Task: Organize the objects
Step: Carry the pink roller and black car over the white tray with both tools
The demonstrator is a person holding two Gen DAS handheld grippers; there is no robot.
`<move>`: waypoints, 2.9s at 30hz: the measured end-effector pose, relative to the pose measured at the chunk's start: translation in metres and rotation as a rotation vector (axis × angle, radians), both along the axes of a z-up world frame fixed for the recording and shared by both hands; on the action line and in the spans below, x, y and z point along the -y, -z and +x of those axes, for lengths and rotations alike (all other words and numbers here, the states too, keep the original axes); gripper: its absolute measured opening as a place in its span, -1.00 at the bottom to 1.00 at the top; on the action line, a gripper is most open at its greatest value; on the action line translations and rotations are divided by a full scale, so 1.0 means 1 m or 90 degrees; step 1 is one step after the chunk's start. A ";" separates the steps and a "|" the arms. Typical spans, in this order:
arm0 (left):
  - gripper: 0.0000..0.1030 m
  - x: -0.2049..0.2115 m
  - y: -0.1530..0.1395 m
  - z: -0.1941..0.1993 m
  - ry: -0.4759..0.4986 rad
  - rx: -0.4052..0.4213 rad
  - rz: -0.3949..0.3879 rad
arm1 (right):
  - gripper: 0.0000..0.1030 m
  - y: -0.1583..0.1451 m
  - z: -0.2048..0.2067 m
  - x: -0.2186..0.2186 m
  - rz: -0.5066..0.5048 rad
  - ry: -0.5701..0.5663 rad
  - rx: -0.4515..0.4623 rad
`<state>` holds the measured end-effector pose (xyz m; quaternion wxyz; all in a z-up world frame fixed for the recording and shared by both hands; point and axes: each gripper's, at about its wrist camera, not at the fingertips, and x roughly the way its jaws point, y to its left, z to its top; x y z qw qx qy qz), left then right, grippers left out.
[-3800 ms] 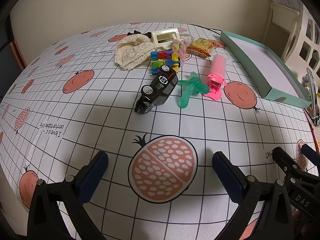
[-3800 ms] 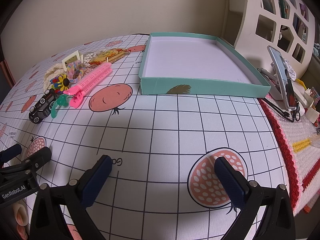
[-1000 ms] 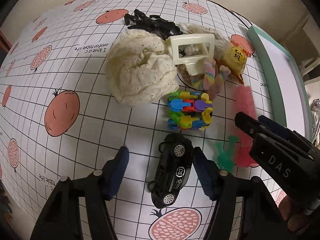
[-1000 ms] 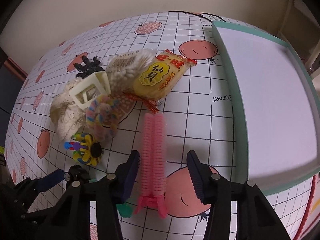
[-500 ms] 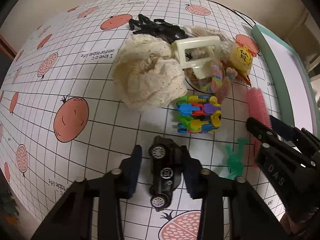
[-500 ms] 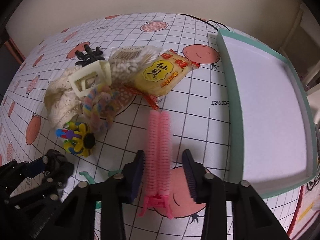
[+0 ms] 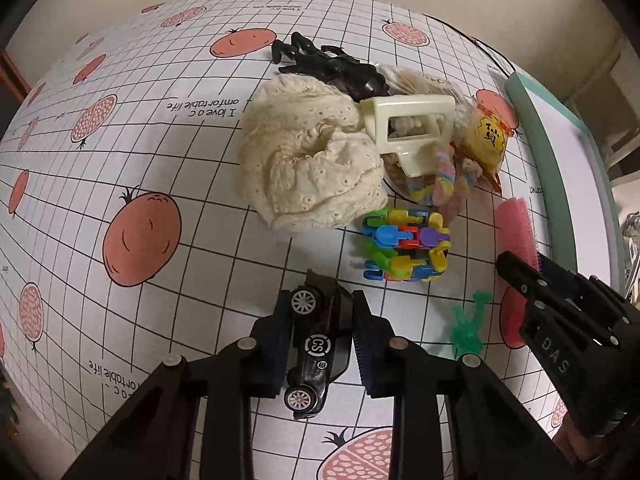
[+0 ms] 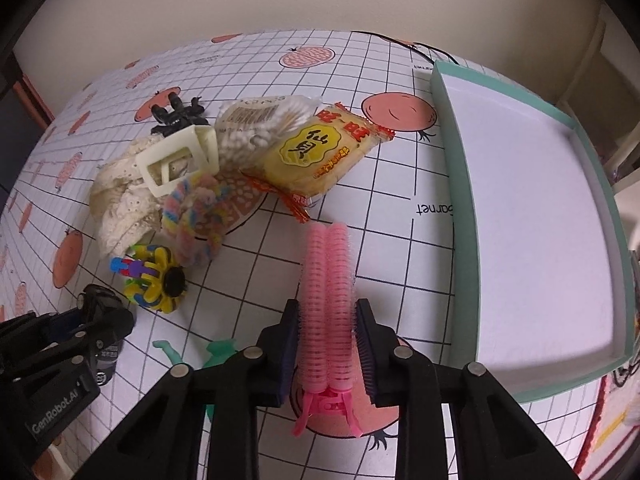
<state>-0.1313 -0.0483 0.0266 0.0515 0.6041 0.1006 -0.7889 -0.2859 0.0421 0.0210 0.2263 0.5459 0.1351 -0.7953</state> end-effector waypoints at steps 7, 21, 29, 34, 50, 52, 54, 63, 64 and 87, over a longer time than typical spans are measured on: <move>-0.44 0.003 -0.012 0.000 -0.014 -0.028 -0.004 | -0.45 -0.013 -0.006 -0.019 -0.048 0.007 0.004; -0.45 0.015 -0.038 0.009 -0.019 -0.120 0.001 | -0.45 -0.058 -0.011 -0.042 -0.156 0.035 -0.033; -0.45 0.013 -0.074 0.009 -0.027 -0.195 0.007 | -0.45 -0.105 -0.015 -0.052 -0.210 0.043 -0.098; -0.45 0.003 -0.103 -0.001 -0.015 -0.256 0.050 | -0.44 -0.131 -0.016 -0.057 -0.228 0.043 -0.136; -0.45 -0.054 -0.136 -0.053 0.047 -0.325 0.102 | -0.44 -0.156 -0.063 -0.101 -0.238 0.097 -0.202; -0.45 -0.065 -0.135 -0.061 0.060 -0.324 0.105 | -0.44 -0.152 -0.072 -0.109 -0.236 0.106 -0.202; -0.45 -0.075 -0.135 -0.067 0.070 -0.321 0.110 | -0.44 -0.149 -0.081 -0.115 -0.234 0.115 -0.202; -0.45 -0.118 -0.120 -0.100 0.108 -0.312 0.115 | -0.44 -0.127 -0.117 -0.142 -0.204 0.148 -0.207; -0.45 -0.124 -0.116 -0.104 0.113 -0.309 0.118 | -0.44 -0.124 -0.121 -0.146 -0.202 0.151 -0.206; -0.45 -0.185 -0.028 -0.173 0.139 -0.228 0.103 | -0.44 -0.042 -0.178 -0.175 -0.132 0.193 -0.144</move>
